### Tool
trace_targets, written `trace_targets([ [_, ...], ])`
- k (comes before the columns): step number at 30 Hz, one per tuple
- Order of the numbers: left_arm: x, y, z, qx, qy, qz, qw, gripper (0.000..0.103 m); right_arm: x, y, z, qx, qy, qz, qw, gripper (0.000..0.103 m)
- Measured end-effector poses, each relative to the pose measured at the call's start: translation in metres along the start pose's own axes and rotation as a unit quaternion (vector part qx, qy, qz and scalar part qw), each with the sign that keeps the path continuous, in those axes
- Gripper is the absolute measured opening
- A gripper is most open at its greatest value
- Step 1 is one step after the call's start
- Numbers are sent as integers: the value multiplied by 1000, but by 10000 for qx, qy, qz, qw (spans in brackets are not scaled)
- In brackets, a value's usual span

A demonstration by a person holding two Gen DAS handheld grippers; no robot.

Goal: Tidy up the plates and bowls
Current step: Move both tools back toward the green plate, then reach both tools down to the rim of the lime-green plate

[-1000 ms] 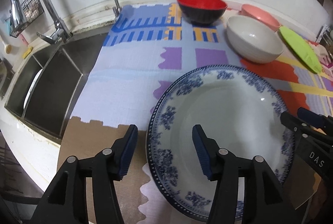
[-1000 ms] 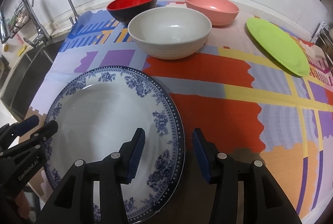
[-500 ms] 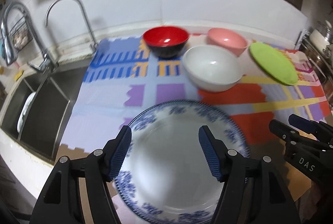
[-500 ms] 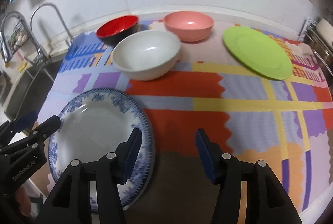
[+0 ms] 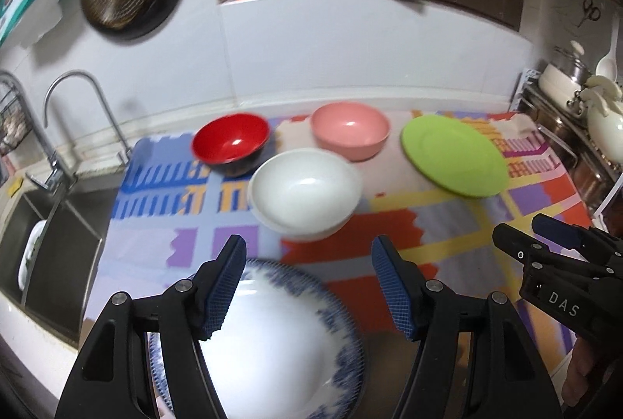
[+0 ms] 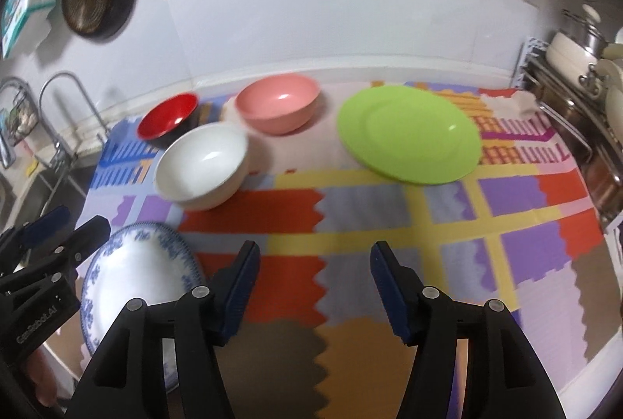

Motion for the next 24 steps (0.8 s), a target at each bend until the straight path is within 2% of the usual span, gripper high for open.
trace_targets([
  [12,-47,-55,10,276,-140,51,9995,66,-40,-56,-21,230,-440,75,9987,60],
  [24,-85,-99,35,353,-119,87,9993,66,-75,-105,-12,279,-599,230,9975,60],
])
Point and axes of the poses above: each gripper's, at about its wrist camera, not at the fingertips, and z roughly the way its jaws point, y to its left, x to its underside, the point moved 8 cm from there along z, roughly the way its jaws point, and after that the axes turned 10 degrees about -x, right-handed, at the moved point
